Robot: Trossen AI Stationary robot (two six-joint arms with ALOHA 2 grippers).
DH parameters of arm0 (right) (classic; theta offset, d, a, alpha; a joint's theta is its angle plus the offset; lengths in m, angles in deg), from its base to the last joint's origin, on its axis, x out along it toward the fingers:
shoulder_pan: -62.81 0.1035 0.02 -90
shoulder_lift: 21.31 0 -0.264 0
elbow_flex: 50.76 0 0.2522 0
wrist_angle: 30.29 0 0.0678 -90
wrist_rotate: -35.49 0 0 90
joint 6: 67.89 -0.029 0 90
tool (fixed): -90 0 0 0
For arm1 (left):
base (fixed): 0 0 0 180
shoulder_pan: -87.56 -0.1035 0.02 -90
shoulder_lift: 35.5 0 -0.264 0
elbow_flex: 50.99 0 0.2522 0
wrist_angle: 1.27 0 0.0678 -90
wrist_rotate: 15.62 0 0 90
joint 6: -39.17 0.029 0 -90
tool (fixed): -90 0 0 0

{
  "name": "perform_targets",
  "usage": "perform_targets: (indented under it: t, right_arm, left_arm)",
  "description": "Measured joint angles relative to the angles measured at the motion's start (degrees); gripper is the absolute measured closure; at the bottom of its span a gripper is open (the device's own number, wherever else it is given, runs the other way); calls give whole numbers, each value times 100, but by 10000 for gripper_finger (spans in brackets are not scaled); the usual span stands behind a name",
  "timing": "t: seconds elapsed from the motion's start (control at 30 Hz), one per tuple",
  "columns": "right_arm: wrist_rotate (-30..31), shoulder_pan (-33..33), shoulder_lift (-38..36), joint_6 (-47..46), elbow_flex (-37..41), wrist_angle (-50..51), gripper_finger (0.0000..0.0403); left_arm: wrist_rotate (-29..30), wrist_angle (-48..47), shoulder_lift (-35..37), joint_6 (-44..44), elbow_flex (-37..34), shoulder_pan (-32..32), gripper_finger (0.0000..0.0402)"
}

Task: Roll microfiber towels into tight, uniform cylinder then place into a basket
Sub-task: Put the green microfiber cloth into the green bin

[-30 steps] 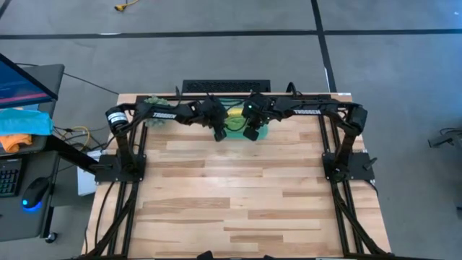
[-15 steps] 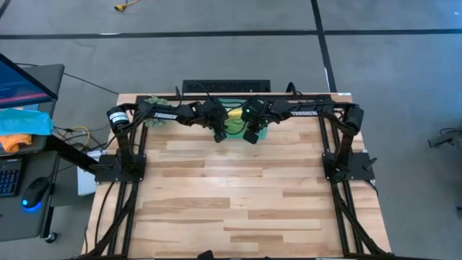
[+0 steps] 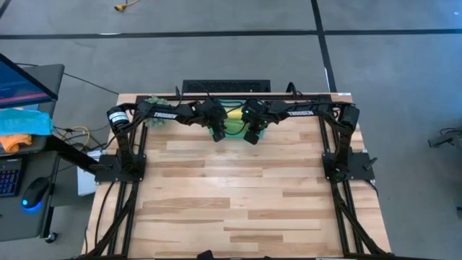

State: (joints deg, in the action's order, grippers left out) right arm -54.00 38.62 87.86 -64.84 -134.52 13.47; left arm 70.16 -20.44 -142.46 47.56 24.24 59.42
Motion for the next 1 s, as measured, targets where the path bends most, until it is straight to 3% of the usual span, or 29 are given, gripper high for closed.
perform_targets:
  t: [0.23,0.7,1.0]
  right_arm:
    - [-20,7,-12,40,-2,-32,331]
    - [-48,16,-147,-2,-13,140,195]
    - [-55,46,-707,0,-11,481,183]
  left_arm:
    - [-3,-247,0,135,247,11,201]
    - [-110,-651,416,393,479,15,200]
    - [-136,-1141,1265,396,484,61,200]
